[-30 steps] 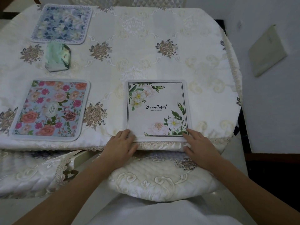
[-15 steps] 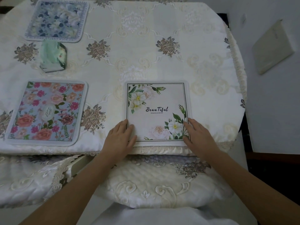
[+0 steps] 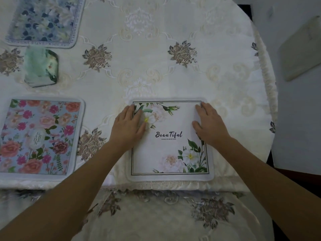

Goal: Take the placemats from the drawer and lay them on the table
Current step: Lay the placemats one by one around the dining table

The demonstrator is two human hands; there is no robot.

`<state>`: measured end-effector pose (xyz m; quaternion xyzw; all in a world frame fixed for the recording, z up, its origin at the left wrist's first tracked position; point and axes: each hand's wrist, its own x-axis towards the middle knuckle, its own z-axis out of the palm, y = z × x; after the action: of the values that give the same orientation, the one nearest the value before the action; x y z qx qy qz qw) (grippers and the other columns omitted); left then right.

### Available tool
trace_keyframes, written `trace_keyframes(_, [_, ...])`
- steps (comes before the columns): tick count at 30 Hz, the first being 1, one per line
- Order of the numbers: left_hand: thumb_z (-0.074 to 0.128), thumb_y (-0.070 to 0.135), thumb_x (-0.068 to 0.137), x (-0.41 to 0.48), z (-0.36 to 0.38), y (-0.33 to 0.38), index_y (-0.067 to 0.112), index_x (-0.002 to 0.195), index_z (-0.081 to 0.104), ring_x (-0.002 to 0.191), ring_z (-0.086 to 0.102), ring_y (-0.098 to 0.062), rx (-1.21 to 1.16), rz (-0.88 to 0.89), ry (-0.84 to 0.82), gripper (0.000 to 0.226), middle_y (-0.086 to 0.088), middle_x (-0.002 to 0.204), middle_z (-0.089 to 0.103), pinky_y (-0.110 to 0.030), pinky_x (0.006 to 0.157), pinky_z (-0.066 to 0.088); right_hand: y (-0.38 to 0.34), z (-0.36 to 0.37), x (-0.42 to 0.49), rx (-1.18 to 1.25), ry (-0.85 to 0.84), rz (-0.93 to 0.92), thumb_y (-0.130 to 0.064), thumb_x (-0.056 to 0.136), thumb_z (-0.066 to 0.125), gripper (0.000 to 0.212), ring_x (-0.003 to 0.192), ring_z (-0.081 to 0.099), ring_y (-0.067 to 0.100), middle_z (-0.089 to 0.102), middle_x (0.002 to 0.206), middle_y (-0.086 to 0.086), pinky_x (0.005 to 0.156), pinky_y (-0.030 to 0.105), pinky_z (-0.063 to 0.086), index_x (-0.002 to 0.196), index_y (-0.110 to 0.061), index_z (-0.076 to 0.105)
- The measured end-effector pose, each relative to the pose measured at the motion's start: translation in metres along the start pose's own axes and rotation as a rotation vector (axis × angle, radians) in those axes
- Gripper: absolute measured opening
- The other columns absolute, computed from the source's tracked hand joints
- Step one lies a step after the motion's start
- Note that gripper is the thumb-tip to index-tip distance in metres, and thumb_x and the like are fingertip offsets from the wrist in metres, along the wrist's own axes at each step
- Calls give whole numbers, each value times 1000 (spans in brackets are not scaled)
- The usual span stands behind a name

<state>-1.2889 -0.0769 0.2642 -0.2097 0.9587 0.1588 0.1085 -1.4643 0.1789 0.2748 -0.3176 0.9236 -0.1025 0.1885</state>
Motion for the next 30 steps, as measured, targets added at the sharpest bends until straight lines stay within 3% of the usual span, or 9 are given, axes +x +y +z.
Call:
trace_keyframes(4, [26,50,96,29,-1,9,14,143,49,144,30,-36,2,11,56,63,-18,155,39,-51,118,26,-14,2,31,1,15,-39,-32,99,45,59,148,17,31,24,159,15,121,43,15,151,-10,30])
trace_keyframes(8, [26,53,98,41,6,32,18,148,43,149,23,-31,39,141,8,62,-11,160,32,-48,119,20,-49,15,45,1,-12,-156,-35,100,43,56,149,14,27,22,161,9,122,43,13,151,-16,31])
trace_keyframes(13, [27,53,100,43,5,39,20,146,46,148,26,-29,39,190,4,60,-9,159,35,-47,117,23,-68,29,50,6,-33,-253,-35,97,46,52,148,19,23,29,159,2,119,44,23,146,-19,39])
trace_keyframes(20, [28,52,96,10,-2,-3,16,144,50,143,35,-30,-11,54,13,63,-11,156,39,-47,111,36,-14,11,12,20,15,-65,-31,99,44,56,147,21,25,25,160,8,120,42,21,151,-13,31])
trace_keyframes(30, [20,56,98,-92,16,-8,12,152,38,150,21,-27,17,-33,-42,72,-13,160,32,-36,122,10,17,25,-112,73,-128,-52,-35,99,45,62,149,14,18,15,163,2,121,40,21,154,-16,24])
